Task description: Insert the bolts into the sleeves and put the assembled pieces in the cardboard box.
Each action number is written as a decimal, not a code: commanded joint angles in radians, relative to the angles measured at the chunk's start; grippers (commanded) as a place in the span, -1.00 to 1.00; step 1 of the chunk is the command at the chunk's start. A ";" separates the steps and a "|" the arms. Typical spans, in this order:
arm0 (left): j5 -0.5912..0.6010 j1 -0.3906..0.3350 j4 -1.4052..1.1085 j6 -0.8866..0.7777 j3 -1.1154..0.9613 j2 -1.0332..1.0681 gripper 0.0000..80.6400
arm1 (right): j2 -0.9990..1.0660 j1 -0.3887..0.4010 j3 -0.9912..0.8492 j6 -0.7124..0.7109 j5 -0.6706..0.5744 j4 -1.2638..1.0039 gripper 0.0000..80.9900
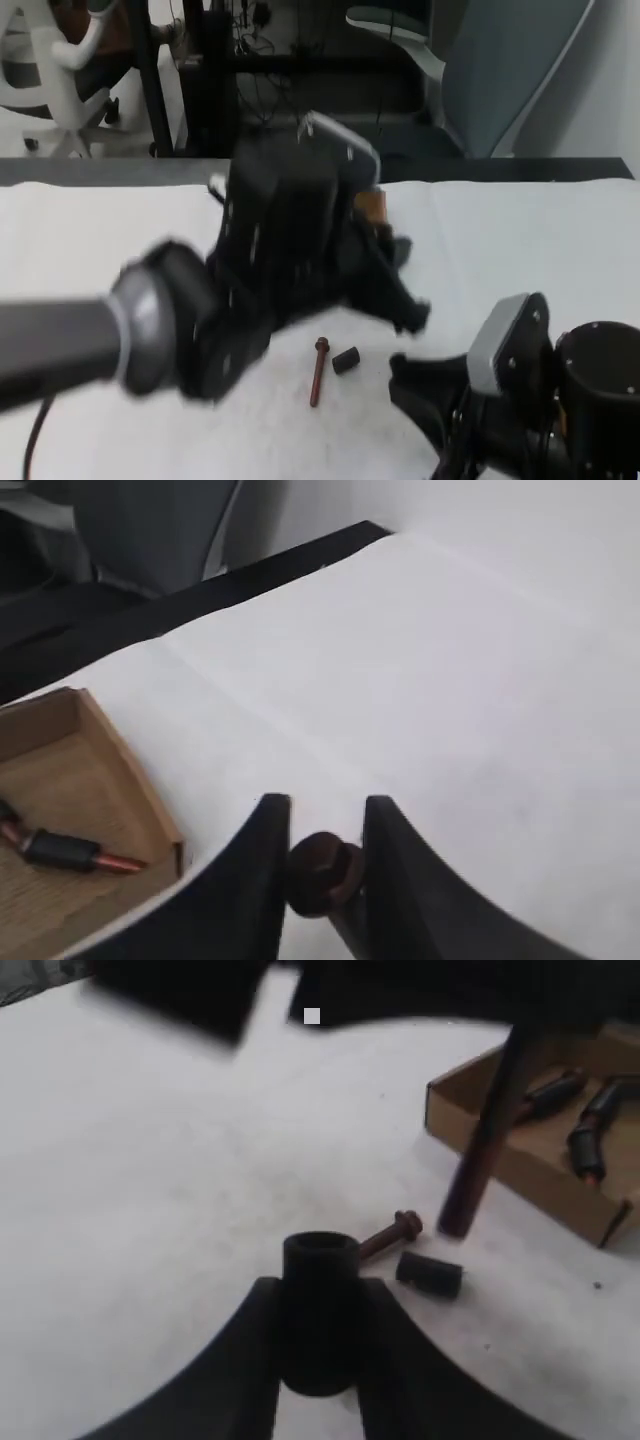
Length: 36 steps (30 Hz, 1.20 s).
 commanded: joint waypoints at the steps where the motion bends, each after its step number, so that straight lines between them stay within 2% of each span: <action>1: 0.009 -0.029 -0.100 -0.001 0.049 -0.030 -0.96 | -0.009 0.004 0.000 0.007 0.048 -0.035 -0.99; 5: -0.003 -0.040 -0.119 -0.020 0.067 -0.036 -0.96 | -0.009 0.004 0.011 0.007 0.097 -0.032 -0.99; 12: -0.022 -0.028 -0.225 -0.019 0.067 -0.038 -0.96 | -0.009 0.004 0.045 0.009 0.105 -0.031 -0.99; 20: -0.019 -0.029 -0.174 -0.044 0.067 -0.038 -0.96 | -0.011 0.004 0.045 0.003 0.147 -0.043 -0.99; 36: 0.014 -0.029 -0.158 -0.080 0.067 -0.038 -0.96 | -0.011 0.004 0.045 0.003 0.141 -0.101 -0.99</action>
